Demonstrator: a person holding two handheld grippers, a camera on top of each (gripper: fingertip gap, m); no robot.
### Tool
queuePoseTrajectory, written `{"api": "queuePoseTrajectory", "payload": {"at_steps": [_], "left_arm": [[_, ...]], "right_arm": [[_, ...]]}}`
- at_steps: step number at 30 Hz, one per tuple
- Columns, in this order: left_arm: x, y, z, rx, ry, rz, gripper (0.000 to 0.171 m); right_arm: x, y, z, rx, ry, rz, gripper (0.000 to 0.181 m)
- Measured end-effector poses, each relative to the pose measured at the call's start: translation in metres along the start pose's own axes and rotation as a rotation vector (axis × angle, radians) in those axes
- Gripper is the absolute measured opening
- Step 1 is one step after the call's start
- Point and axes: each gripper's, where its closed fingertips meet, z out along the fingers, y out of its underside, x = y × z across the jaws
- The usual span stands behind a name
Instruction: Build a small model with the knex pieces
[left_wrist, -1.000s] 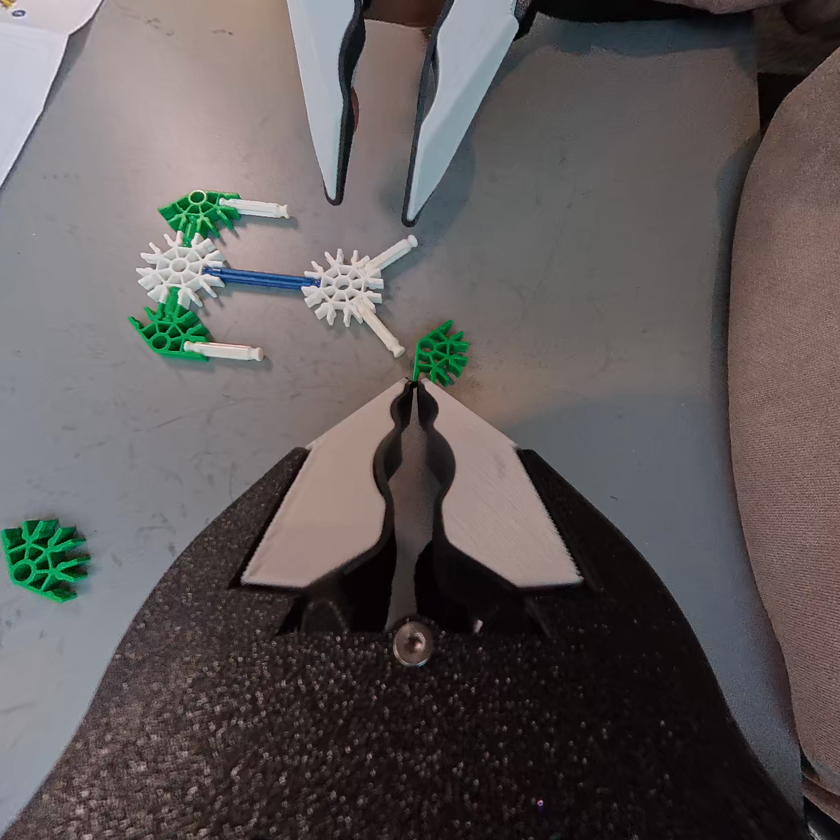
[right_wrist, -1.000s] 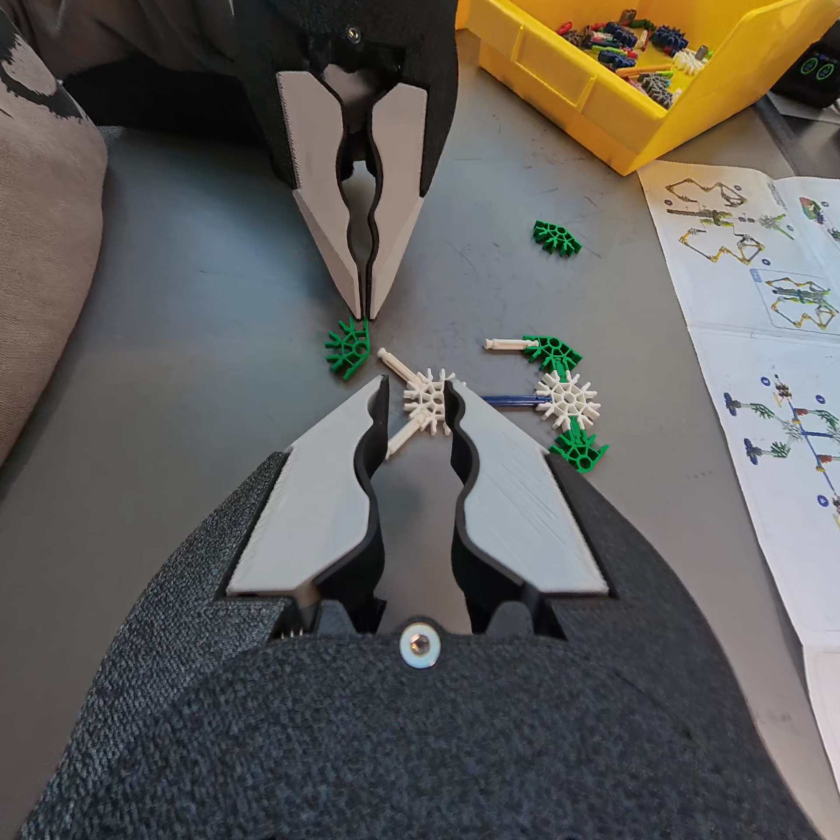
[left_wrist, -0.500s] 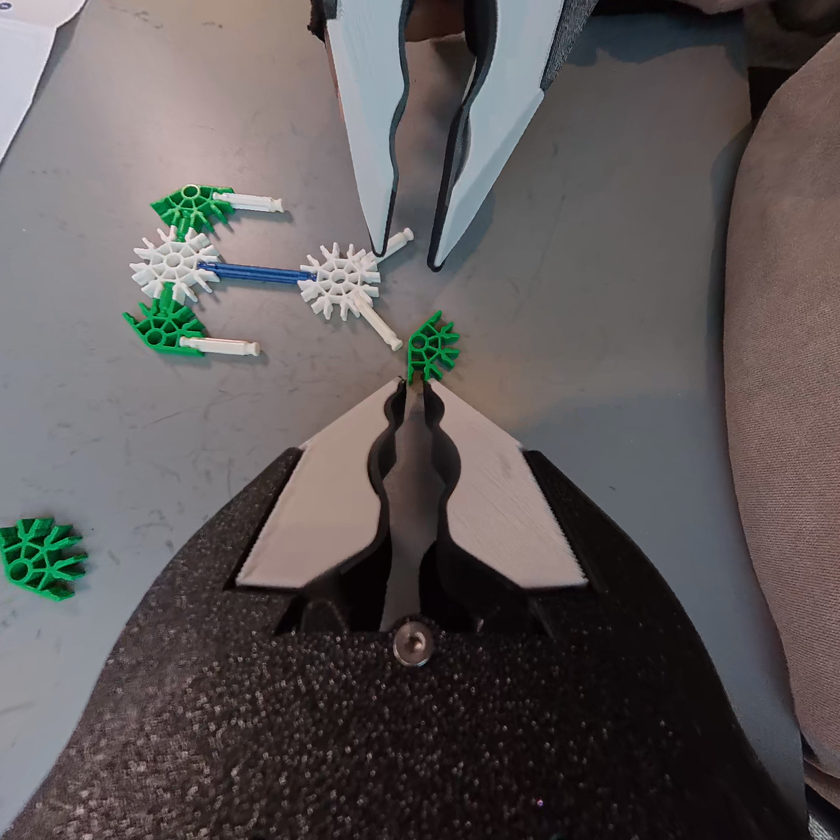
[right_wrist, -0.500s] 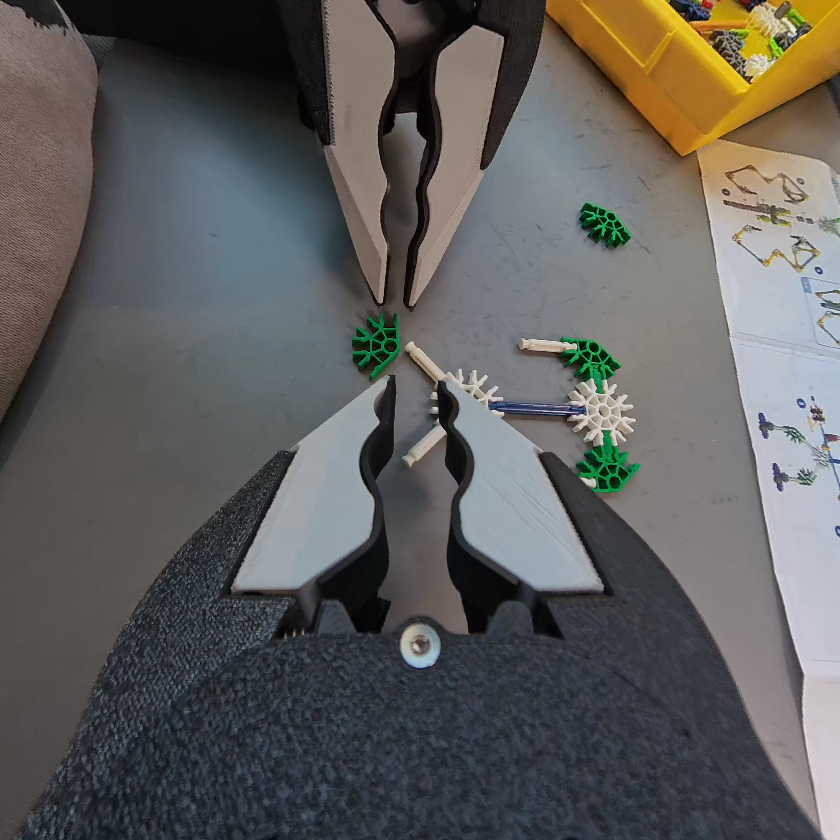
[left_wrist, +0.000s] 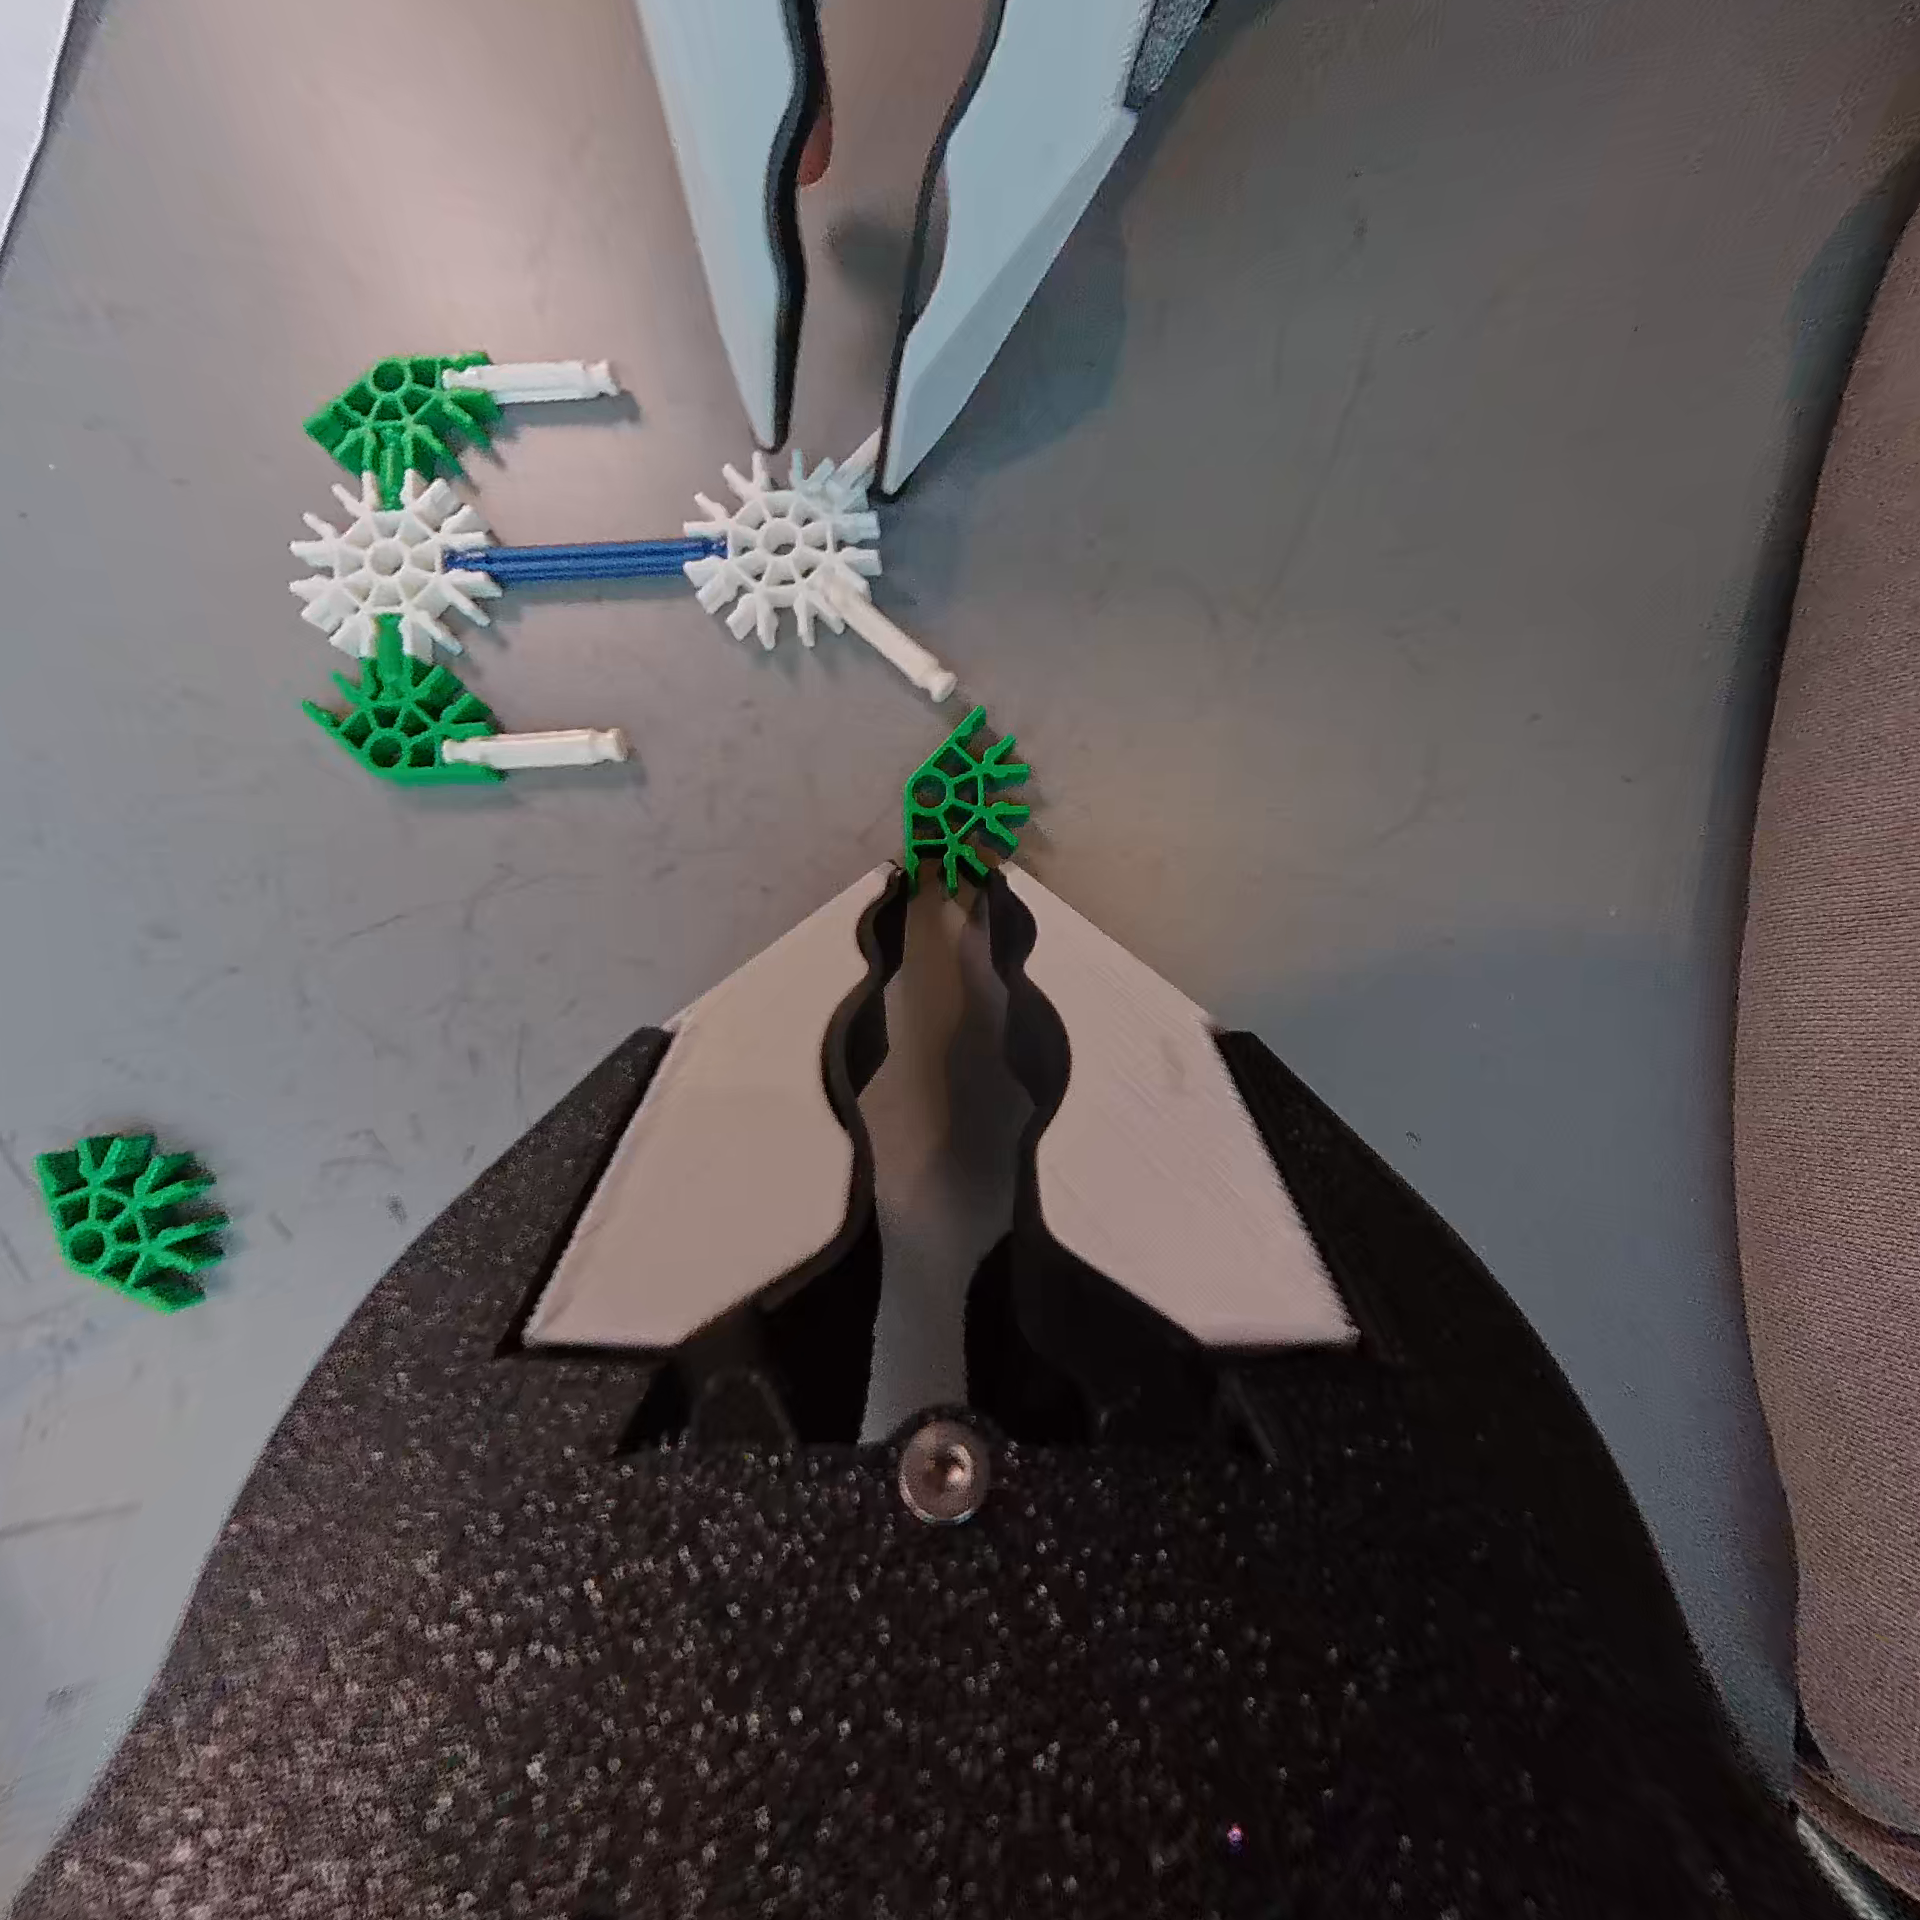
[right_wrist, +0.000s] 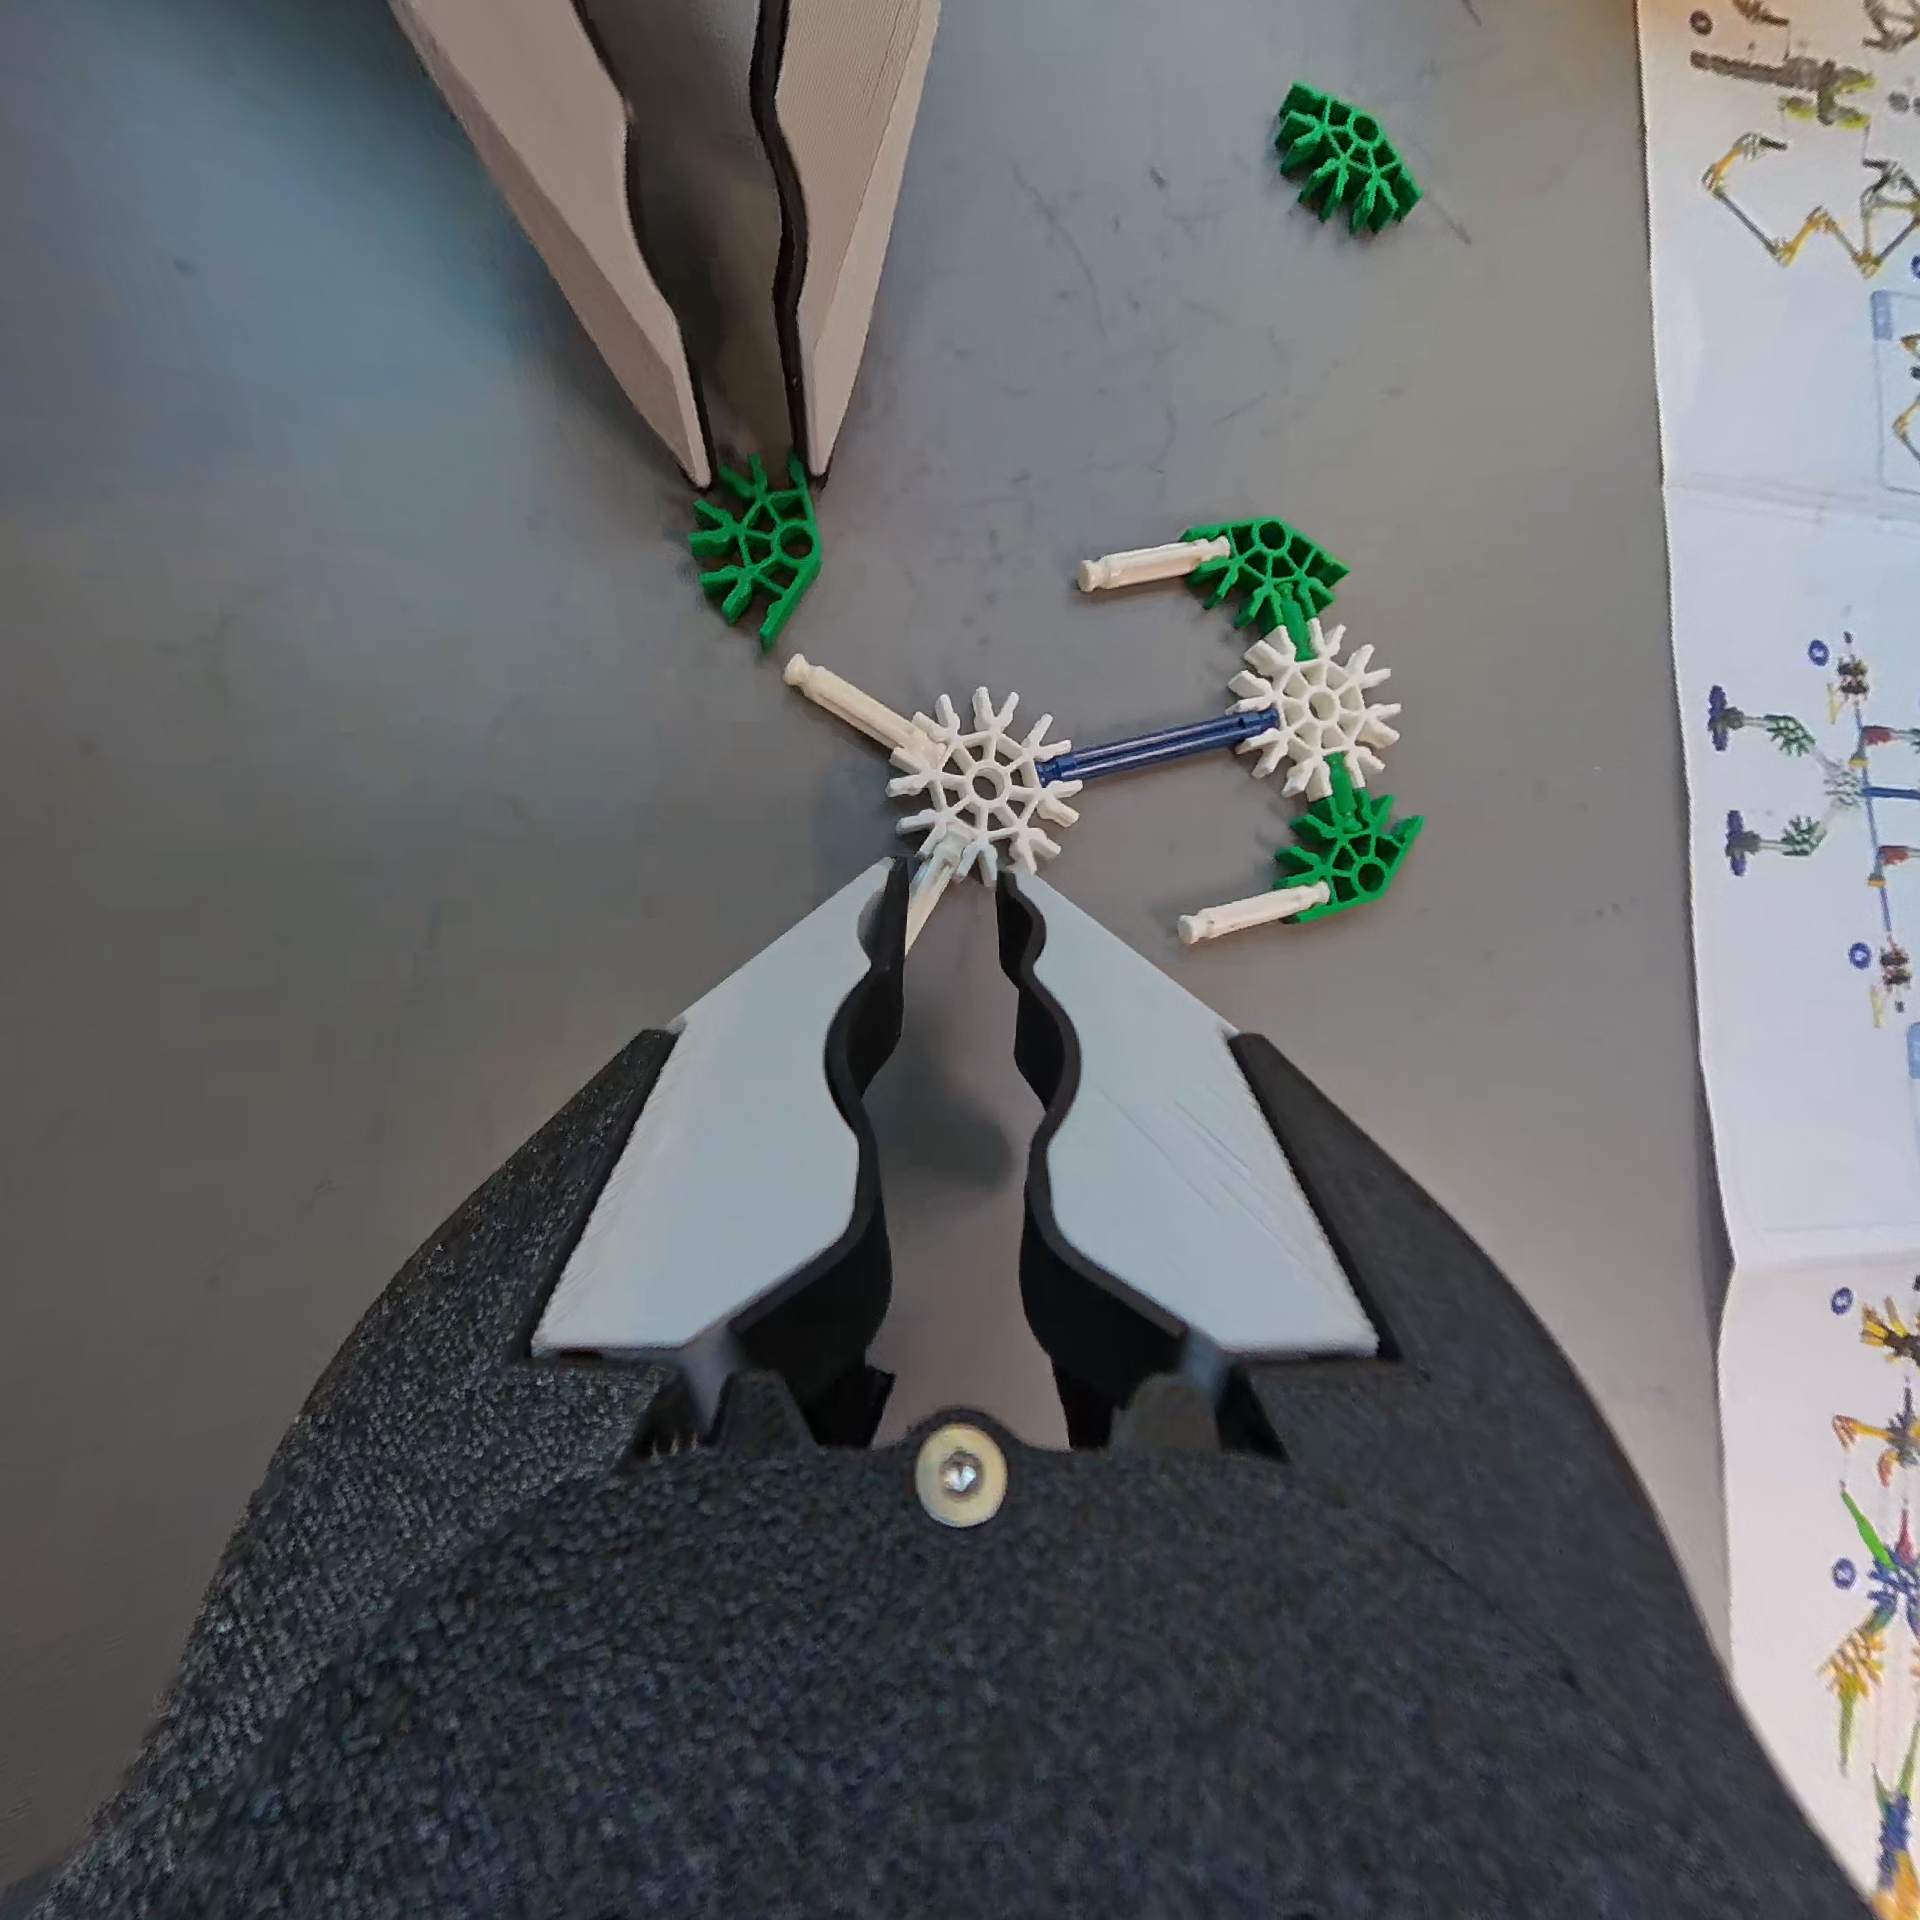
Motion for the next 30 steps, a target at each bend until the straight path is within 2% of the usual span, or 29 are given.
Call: {"api": "queuePoseTrajectory", "payload": {"at_steps": [5,10,15,18,23,26,30], "left_arm": [[-0.023,0.008,-0.007,-0.006,-0.06,-0.128,0.014],[-0.024,0.009,-0.007,-0.01,-0.042,-0.164,0.014],[0.011,0.009,-0.019,0.029,0.232,-0.159,0.02],[0.008,0.009,-0.029,0.074,0.257,-0.142,0.02],[-0.015,0.003,-0.027,0.132,0.139,-0.105,0.024],[-0.014,-0.002,-0.019,0.158,0.12,-0.039,0.031],[-0.004,0.004,-0.007,0.095,0.144,0.009,0.036]], "right_arm": [[-0.011,0.009,-0.005,-0.037,-0.083,0.071,0.008],[-0.029,0.003,-0.004,-0.069,-0.147,0.13,0.012],[-0.063,-0.019,-0.002,0.012,-0.292,0.083,0.024],[-0.052,-0.024,-0.006,0.062,-0.255,0.055,0.024],[-0.027,-0.036,-0.013,0.154,-0.171,0.081,0.025],[-0.029,-0.048,-0.005,0.152,-0.147,0.041,0.032],[-0.029,-0.055,0.009,0.097,-0.124,-0.025,0.04]]}}
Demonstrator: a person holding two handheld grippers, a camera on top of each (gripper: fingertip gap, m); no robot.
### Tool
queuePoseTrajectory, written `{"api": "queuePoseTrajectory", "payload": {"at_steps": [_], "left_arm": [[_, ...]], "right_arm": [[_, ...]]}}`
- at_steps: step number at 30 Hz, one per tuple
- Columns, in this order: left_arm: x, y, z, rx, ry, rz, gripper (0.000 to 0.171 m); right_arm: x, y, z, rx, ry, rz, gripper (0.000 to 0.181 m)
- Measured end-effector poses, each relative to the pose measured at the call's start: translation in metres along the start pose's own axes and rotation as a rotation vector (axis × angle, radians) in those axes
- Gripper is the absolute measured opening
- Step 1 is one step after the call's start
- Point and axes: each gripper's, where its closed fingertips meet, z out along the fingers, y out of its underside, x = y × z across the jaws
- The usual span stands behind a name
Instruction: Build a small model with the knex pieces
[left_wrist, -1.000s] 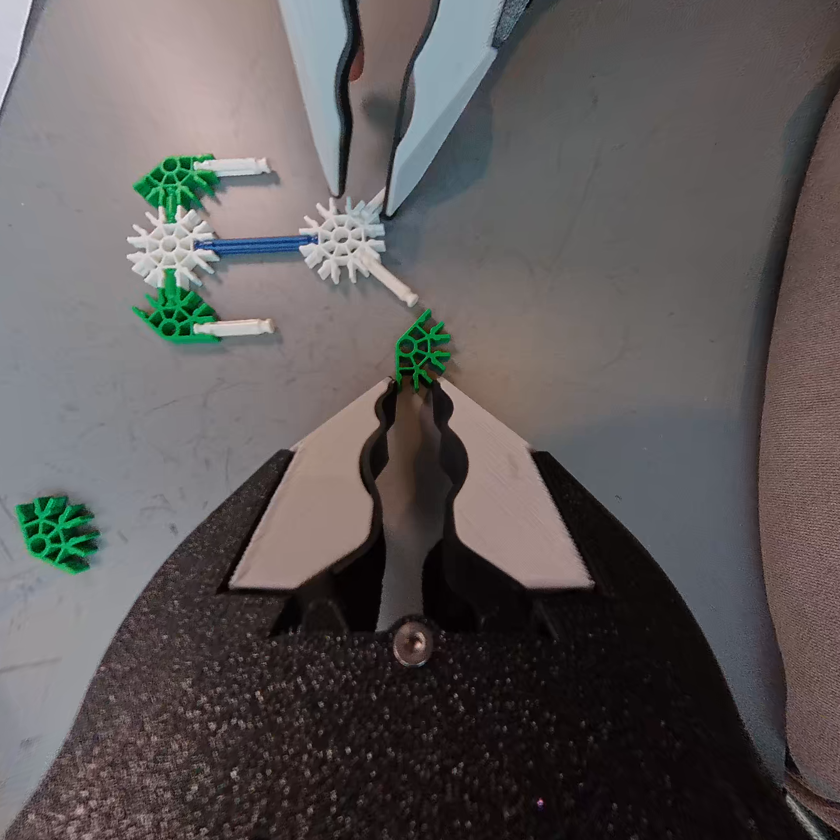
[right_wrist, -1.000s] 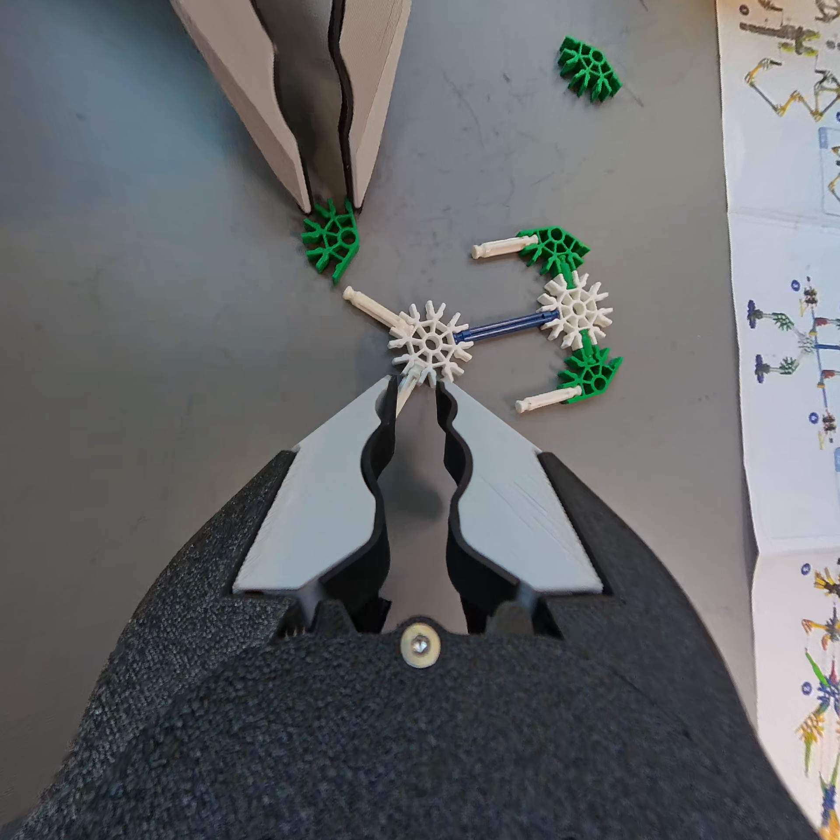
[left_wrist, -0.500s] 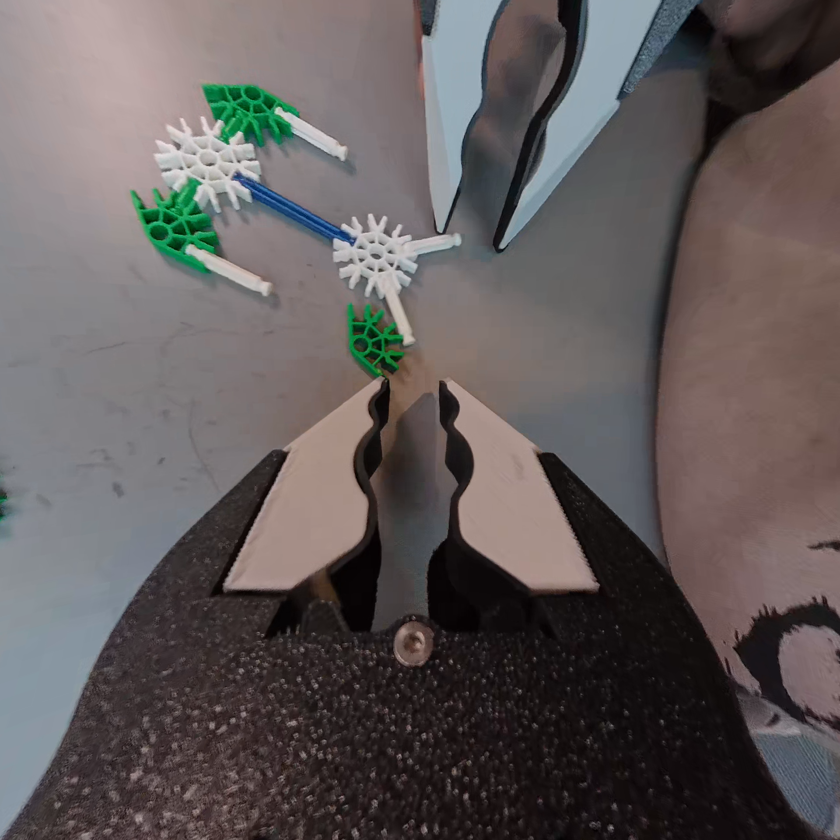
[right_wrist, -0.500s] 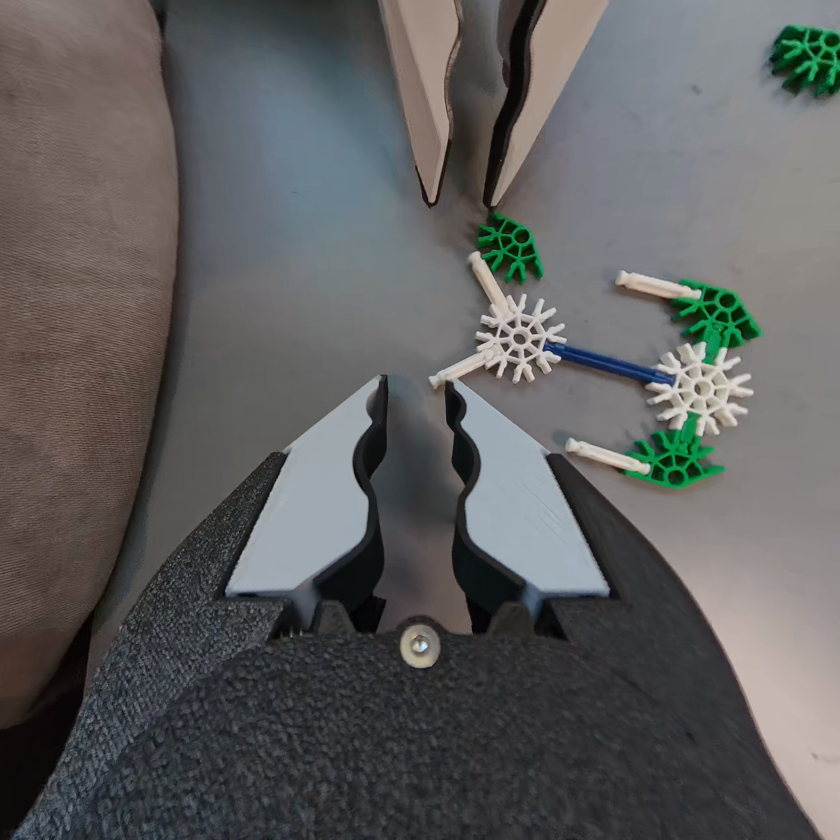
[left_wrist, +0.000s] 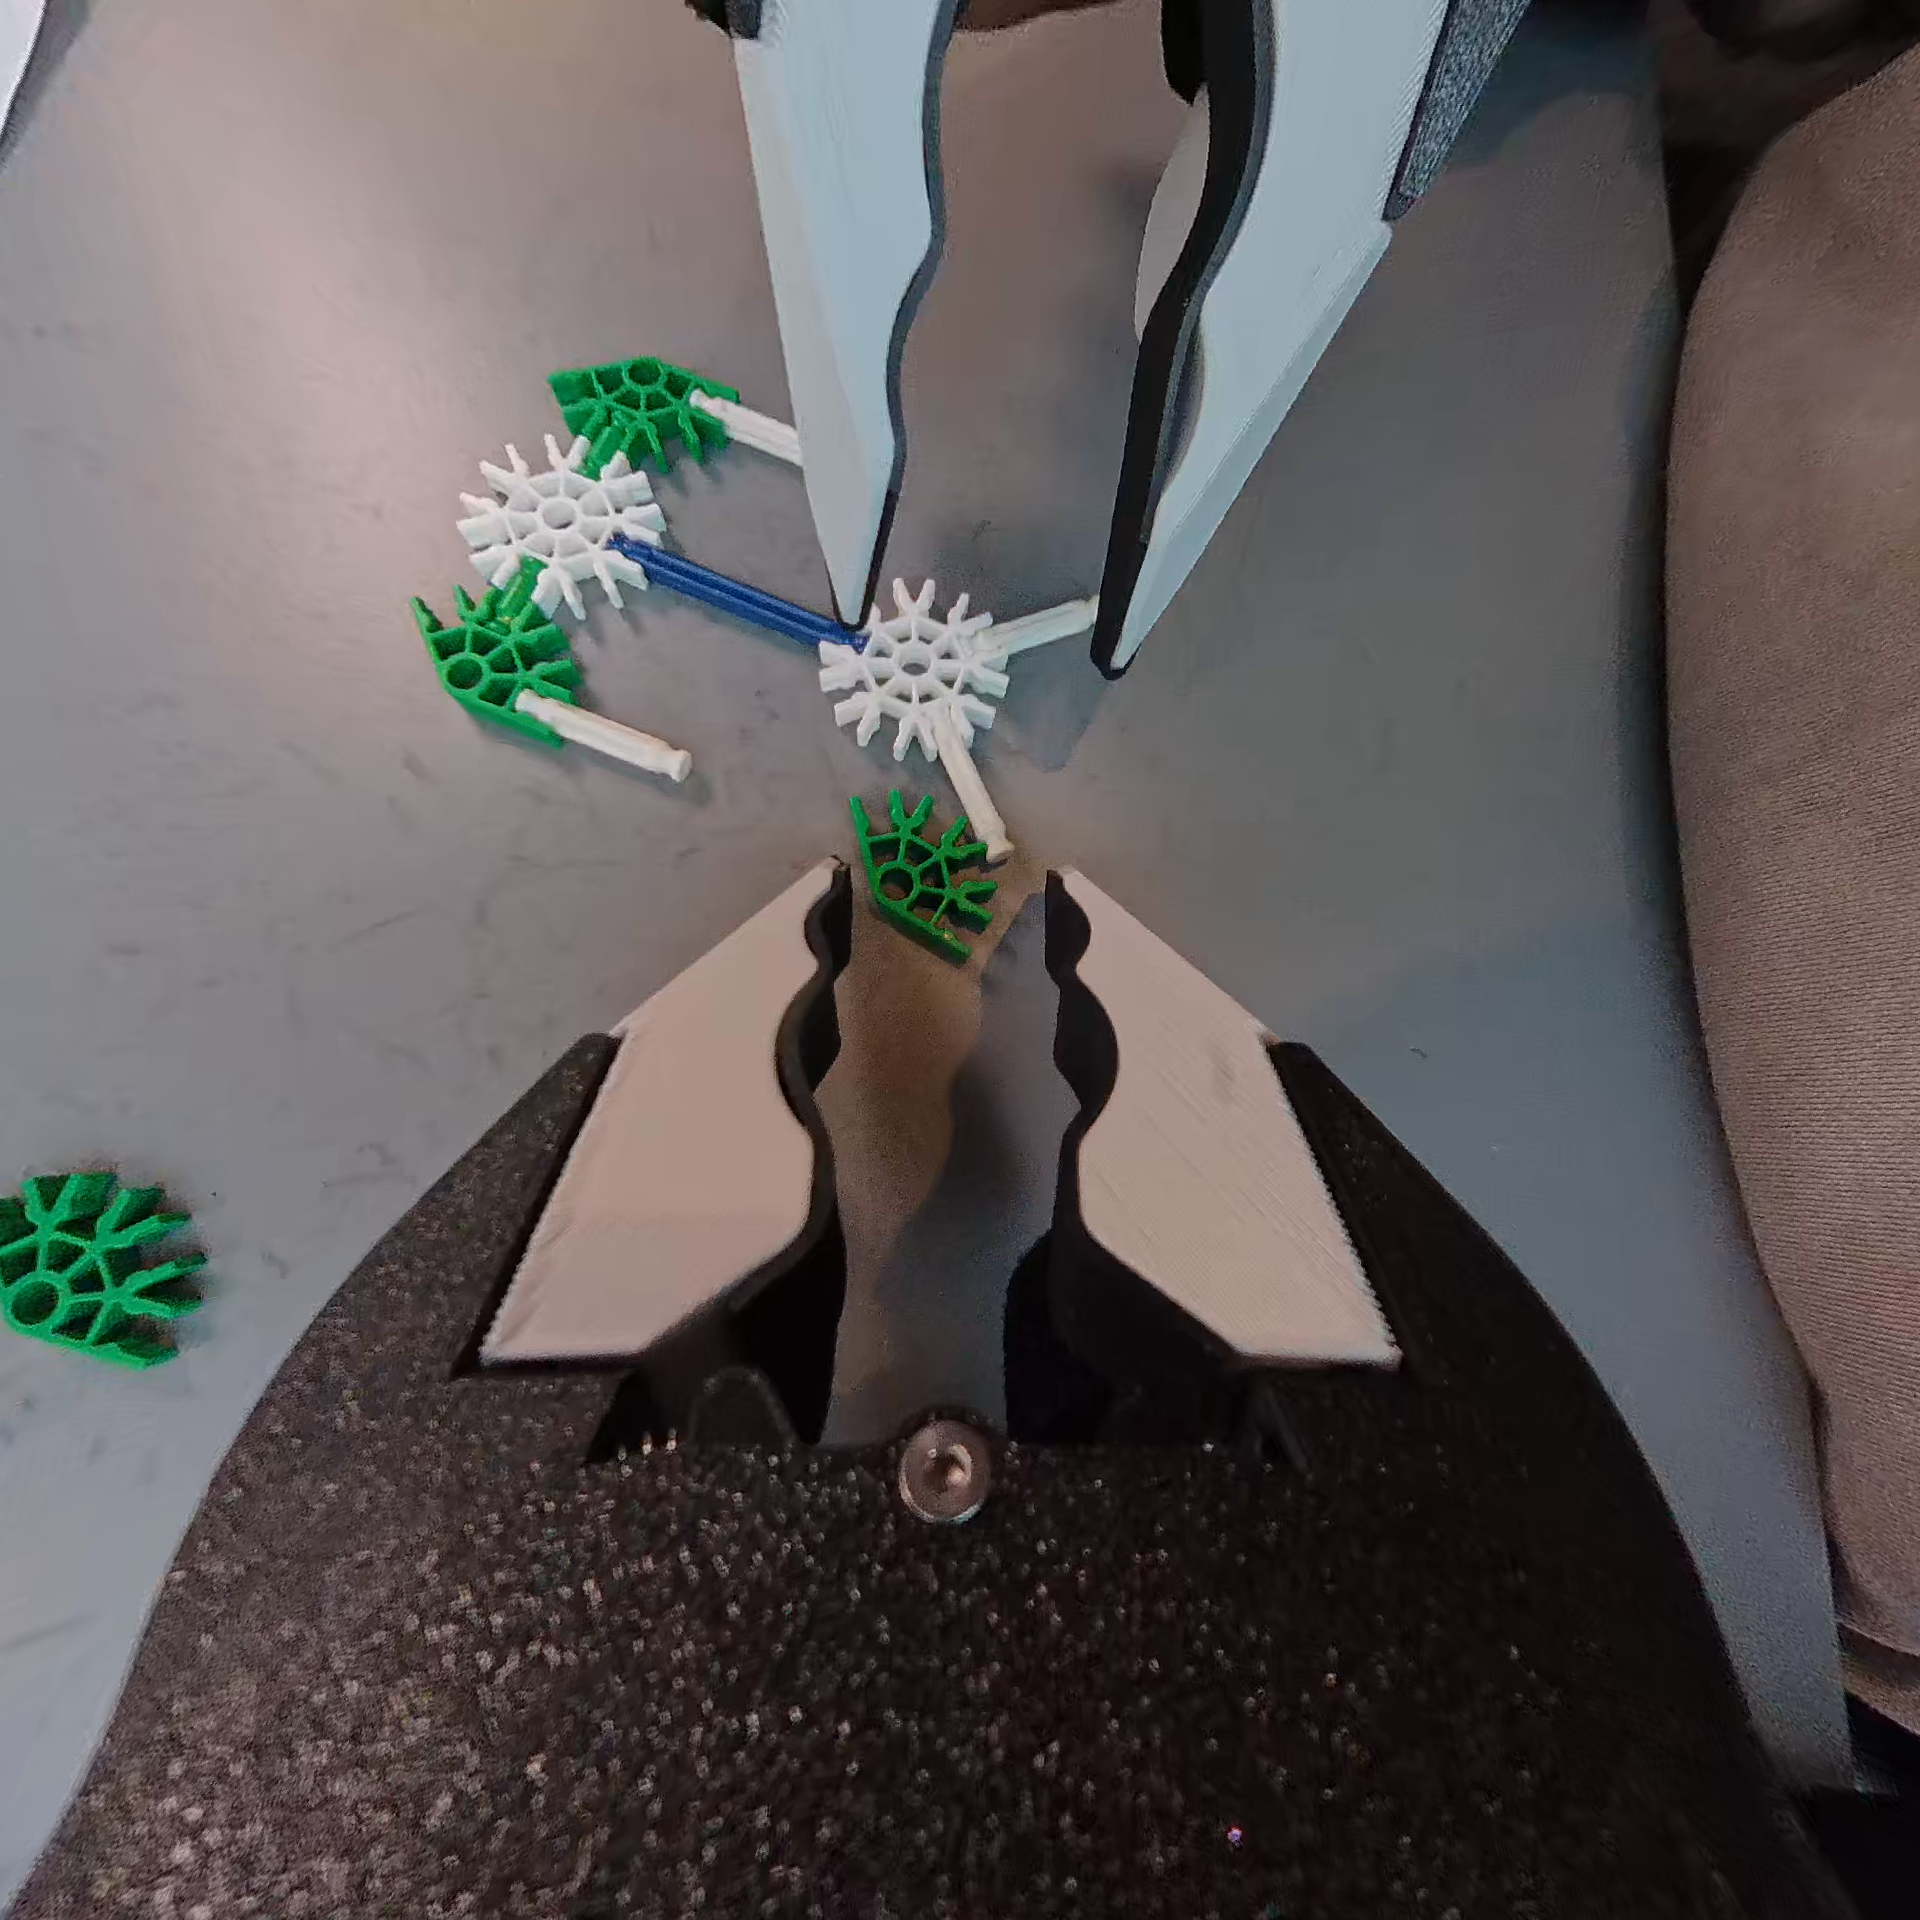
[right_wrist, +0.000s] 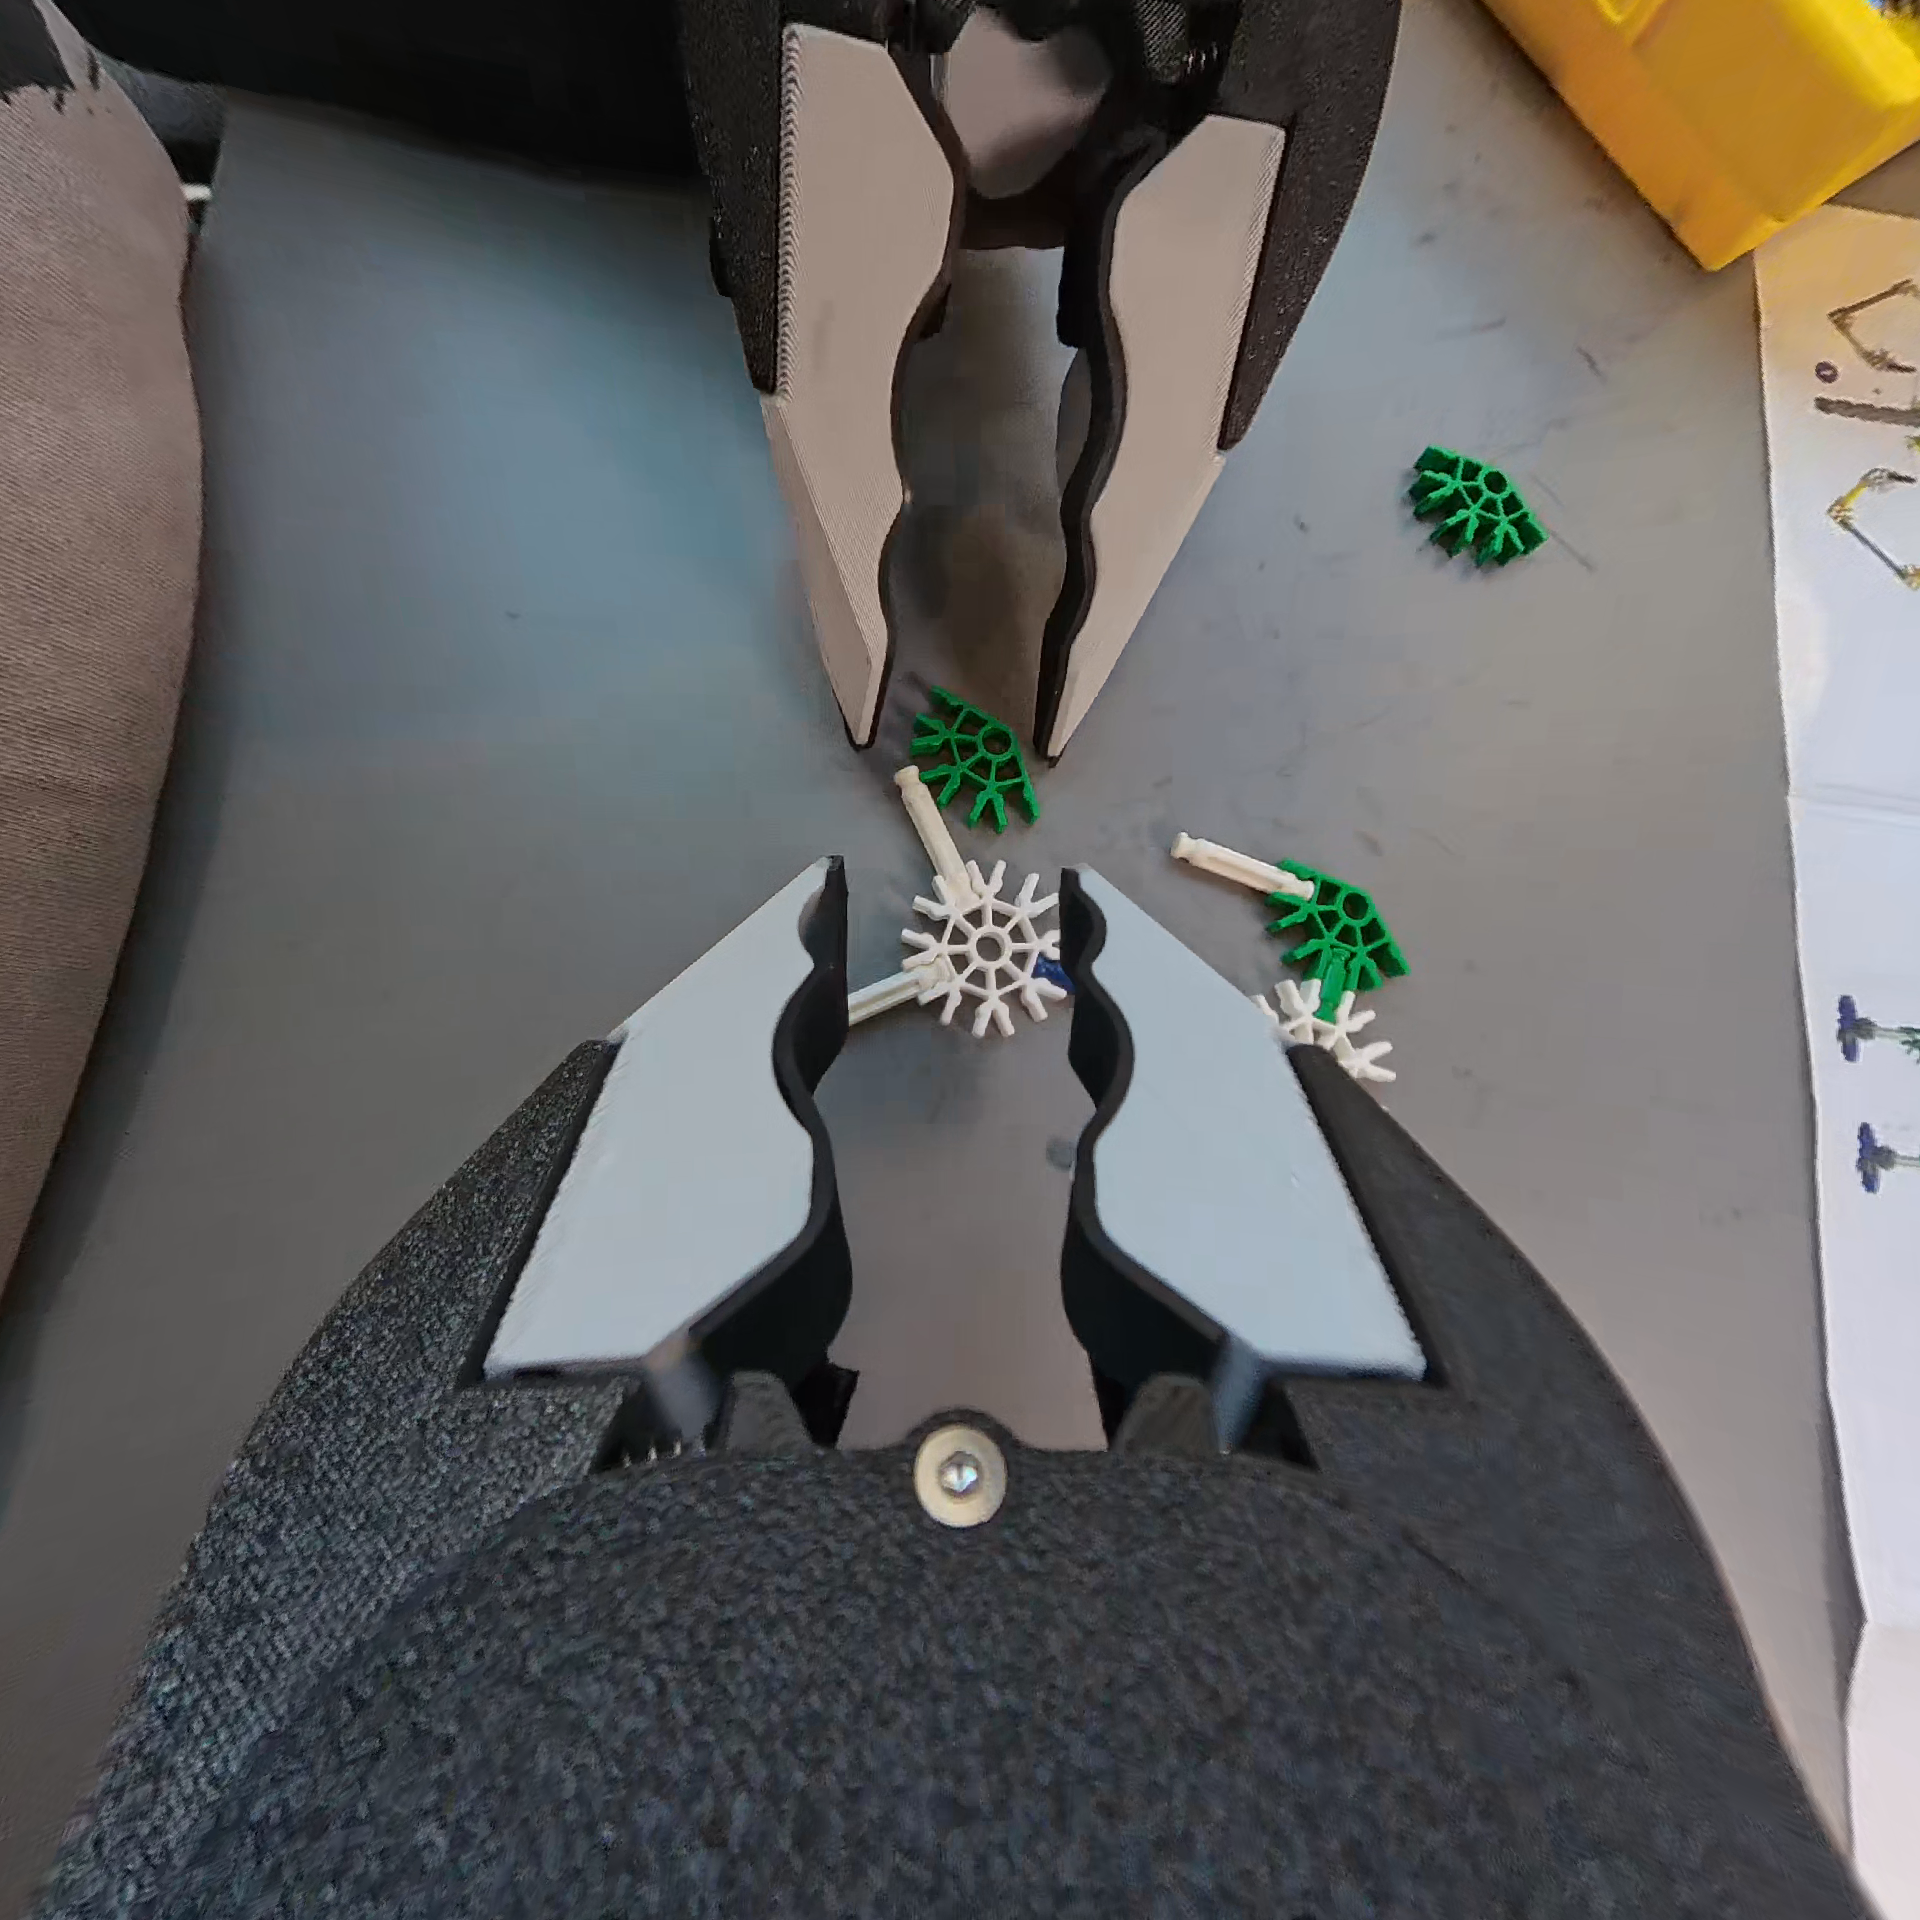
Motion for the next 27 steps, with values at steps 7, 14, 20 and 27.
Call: {"api": "queuePoseTrajectory", "payload": {"at_steps": [7,14,20,27], "left_arm": [[-0.003,0.008,-0.005,-0.035,-0.036,-0.001,0.018],[0.003,0.011,-0.008,-0.061,-0.026,0.009,0.016],[-0.014,0.005,-0.013,0.005,-0.09,-0.012,0.024],[-0.008,0.004,-0.001,-0.005,-0.063,0.016,0.027]], "right_arm": [[0.008,0.02,0.014,-0.143,-0.079,0.012,0.041],[0.011,0.026,0.01,-0.178,-0.12,-0.034,0.036],[0.02,0.015,-0.003,-0.082,-0.103,-0.004,0.036],[0.029,0.024,0.002,-0.124,-0.052,0.01,0.036]]}}
